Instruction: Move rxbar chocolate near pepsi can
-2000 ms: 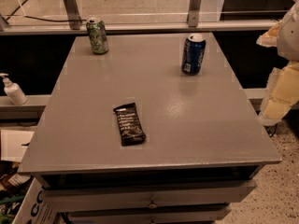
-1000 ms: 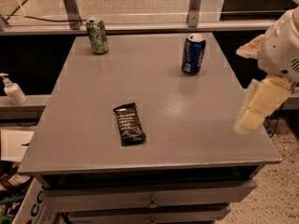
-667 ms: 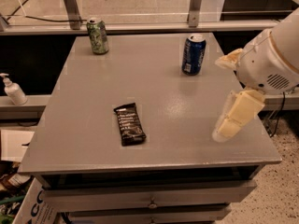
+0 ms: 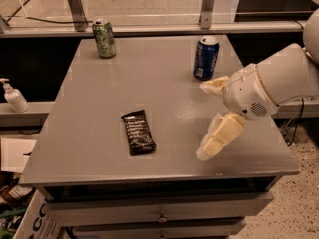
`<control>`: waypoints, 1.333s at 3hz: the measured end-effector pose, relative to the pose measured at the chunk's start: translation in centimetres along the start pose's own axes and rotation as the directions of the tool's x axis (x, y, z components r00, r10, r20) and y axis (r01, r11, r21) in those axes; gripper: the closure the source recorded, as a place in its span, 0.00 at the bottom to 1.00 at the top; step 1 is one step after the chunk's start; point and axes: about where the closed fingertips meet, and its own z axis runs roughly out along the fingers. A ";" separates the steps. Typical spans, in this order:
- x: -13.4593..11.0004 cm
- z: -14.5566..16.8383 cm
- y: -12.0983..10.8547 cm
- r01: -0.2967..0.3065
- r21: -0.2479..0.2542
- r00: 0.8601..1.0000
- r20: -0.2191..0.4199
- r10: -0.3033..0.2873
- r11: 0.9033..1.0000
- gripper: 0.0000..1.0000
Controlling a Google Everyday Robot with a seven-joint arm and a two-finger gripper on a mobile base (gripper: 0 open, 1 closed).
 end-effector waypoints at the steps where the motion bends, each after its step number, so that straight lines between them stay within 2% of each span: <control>1: 0.0 0.0 0.0 0.000 0.000 1.000 0.000 0.000 1.000 0.00; 2: -0.4 1.9 -0.5 -0.004 -0.012 0.998 0.070 0.005 1.000 0.00; 4: -3.1 7.5 -1.5 -0.045 -0.070 0.967 0.246 0.061 0.997 0.00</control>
Offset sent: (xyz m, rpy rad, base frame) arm 0.0269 0.0385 -0.0328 0.2141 0.0002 0.0217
